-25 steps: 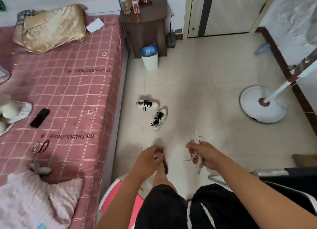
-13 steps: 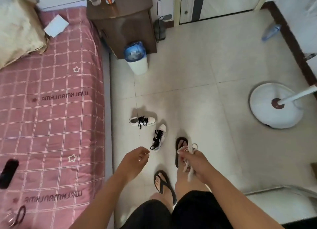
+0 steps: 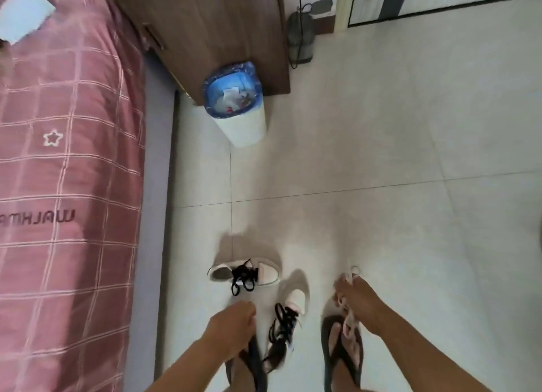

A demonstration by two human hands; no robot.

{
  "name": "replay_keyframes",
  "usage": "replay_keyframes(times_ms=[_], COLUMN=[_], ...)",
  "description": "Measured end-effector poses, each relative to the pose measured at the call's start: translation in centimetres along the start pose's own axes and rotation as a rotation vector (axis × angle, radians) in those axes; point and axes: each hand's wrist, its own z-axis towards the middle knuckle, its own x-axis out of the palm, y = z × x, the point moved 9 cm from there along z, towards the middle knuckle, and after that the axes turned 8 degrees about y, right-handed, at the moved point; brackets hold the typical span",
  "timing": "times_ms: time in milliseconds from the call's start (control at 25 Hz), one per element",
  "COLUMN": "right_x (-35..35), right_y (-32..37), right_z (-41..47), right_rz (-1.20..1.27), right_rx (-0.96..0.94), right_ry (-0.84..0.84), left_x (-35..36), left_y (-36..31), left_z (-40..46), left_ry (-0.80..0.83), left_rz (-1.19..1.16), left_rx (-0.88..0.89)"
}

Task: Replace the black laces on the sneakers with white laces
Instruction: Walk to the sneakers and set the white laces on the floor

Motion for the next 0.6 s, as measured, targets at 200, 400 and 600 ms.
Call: replay_keyframes(times_ms=[200, 400, 600], right_x=[-0.5, -4.2, -8.3], right_y=[-0.6, 4.4, 7.7], right_z=[21.4, 34.1, 38.0], right_rz=[-0.407, -0.685, -0.632], right_rx=[-0.070, -0.194, -0.308], right_ry=[-0.037, -0.241, -0.473], left_x=[4.0, 7.6, 1.9], left_y=[6.6, 8.7, 8.3], left_z=[17.9, 28.2, 32.5], left_ry=[-0.092, -0.047, -0.306], left_rz=[0.569, 0.918, 0.440], left_rx=[0.175, 0.511, 0.322])
